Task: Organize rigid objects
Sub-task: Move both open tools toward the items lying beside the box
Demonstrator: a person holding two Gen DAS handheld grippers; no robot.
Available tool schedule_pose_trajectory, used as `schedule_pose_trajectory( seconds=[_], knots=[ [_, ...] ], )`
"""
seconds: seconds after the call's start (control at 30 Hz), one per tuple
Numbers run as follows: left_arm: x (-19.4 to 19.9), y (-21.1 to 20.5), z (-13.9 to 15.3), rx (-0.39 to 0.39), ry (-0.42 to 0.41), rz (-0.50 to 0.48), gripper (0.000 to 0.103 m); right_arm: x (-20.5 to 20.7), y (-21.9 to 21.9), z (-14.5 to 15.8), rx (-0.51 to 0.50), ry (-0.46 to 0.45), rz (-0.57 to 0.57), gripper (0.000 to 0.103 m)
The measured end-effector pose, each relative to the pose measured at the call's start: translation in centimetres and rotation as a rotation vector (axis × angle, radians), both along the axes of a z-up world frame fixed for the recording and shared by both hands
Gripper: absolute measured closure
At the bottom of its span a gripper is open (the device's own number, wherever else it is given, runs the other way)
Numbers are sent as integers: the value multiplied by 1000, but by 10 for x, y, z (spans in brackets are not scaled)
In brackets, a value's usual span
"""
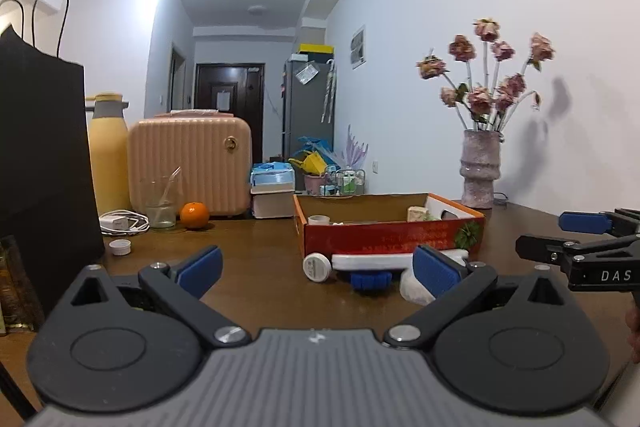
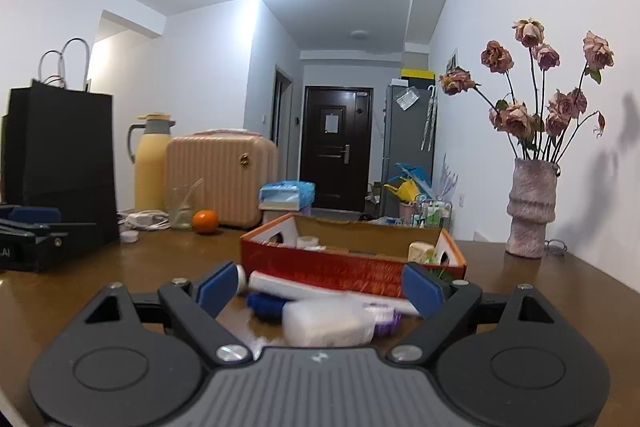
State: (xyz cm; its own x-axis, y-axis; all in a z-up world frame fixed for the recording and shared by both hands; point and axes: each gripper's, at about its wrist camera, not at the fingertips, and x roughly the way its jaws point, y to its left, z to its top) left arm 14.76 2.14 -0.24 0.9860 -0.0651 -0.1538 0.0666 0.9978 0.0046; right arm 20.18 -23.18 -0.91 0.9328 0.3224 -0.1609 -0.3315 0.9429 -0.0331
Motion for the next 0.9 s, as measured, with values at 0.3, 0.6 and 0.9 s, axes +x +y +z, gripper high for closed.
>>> schedule_pose_trajectory(
  seconds=[0.3,0.6,0.9],
  knots=[
    [-33,-8,-24,51,97,-47,0,-55,-4,-22,-5,22,-24,14],
    [-4,0,-27,39,131,-29,0,-39,6,-21,-21,90,-18,19],
    [64,45,-15,-6,259,-101,10,36,49,-20,56,274,7,39]
  ],
)
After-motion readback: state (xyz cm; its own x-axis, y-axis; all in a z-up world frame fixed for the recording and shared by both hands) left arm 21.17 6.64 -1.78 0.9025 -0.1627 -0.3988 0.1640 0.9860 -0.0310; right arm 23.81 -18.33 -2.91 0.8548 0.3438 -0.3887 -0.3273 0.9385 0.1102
